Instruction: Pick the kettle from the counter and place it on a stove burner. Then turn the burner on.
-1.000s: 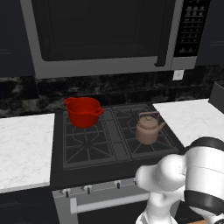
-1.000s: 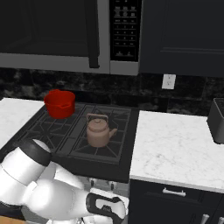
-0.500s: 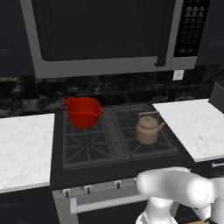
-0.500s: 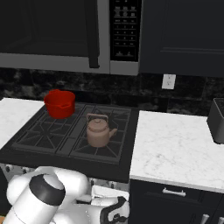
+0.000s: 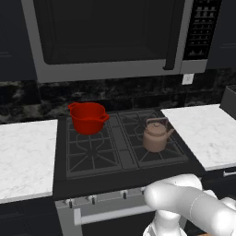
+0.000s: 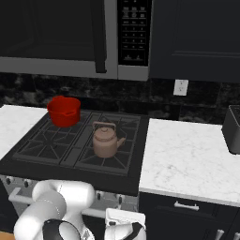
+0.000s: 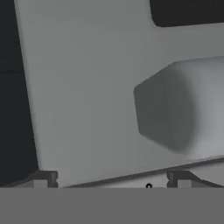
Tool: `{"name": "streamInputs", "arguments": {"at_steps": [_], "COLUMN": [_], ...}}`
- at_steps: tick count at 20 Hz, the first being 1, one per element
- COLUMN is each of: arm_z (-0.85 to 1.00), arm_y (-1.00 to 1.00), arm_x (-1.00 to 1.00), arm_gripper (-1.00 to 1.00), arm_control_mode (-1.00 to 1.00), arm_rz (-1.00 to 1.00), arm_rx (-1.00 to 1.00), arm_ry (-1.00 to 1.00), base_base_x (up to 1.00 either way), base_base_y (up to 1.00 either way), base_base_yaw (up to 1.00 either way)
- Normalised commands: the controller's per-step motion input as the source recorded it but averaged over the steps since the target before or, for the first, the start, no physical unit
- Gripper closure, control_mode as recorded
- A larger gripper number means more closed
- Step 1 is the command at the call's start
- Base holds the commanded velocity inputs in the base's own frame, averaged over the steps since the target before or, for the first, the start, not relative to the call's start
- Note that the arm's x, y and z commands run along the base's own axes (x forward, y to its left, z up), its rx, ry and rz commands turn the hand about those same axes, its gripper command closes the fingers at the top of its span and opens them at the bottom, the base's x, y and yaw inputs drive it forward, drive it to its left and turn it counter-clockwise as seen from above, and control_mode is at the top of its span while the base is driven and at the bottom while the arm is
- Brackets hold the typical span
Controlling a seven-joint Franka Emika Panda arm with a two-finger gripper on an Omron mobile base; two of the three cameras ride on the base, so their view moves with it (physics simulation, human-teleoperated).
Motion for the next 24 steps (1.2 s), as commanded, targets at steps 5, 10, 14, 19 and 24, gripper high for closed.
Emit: {"name": "streamInputs", "arguments": {"at_steps": [5, 10, 14, 19, 24], "arm_z": [0.14, 0.25, 0.07, 0.05, 0.15], "arm_y": [0.0, 0.05, 0.26, 0.41, 0.02], "arm_x": [-0.03, 0.0, 0.04, 0.01, 0.16], "arm_gripper": [-1.0, -1.0, -1.0, -1.0, -1.0], "arm_control_mode": [-1.0, -1.0, -1.0, -1.0, -1.0], "arm_rz": [0.0, 0.0, 0.0, 0.0, 0.0], "arm_rx": [0.0, 0.0, -0.03, -0.04, 0.0], "arm_ry": [-0.07, -0.07, 0.0, 0.0, -0.02], "base_base_x": [0.0, 0.0, 0.0, 0.0, 0.0], "base_base_y": [0.0, 0.0, 0.0, 0.0, 0.0], "base_base_yaw": [0.0, 0.0, 0.0, 0.0, 0.0]}}
